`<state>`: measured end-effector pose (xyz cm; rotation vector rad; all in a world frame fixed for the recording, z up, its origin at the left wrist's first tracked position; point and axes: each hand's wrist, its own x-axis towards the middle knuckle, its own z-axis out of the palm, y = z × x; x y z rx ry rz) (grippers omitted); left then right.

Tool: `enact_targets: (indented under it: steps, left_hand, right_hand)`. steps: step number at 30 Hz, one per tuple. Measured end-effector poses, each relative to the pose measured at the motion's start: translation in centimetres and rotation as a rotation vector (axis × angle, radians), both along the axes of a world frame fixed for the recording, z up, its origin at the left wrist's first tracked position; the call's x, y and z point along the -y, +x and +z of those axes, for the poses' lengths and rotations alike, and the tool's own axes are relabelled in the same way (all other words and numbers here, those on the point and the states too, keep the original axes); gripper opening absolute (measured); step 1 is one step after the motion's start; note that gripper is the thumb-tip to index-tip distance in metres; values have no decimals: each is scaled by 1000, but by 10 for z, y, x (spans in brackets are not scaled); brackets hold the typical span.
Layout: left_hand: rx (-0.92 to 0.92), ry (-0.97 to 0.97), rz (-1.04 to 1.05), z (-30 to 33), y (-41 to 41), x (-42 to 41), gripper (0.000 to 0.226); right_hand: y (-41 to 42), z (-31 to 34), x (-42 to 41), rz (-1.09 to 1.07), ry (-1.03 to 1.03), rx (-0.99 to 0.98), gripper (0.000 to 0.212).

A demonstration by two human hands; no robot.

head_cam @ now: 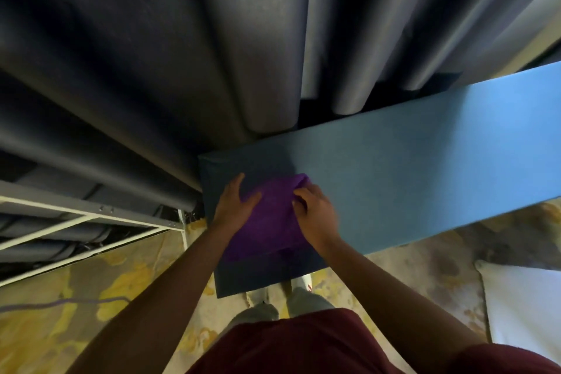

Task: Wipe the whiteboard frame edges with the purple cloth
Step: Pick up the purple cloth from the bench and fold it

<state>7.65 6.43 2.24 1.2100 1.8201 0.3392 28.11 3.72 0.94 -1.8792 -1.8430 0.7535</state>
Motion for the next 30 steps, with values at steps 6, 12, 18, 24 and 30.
enact_targets:
  steps: [6, 12, 18, 24, 30]
  left_hand:
    - [321, 152, 143, 72, 13, -14, 44]
    - [563, 229, 284, 136, -16, 16, 68]
    - [508, 392, 200, 186, -79, 71, 8]
    - [321, 516, 210, 211, -170, 145, 20]
    - [261, 646, 164, 257, -275, 220, 8]
  right_hand:
    - [-20, 74, -31, 221, 294, -193, 23]
    - [-53, 157, -45, 356, 406, -354, 23]
    - [-122, 221, -30, 527, 435, -494, 17]
    - [-208, 256, -2, 557, 266, -736, 12]
    - [-306, 257, 47, 765, -94, -787, 47]
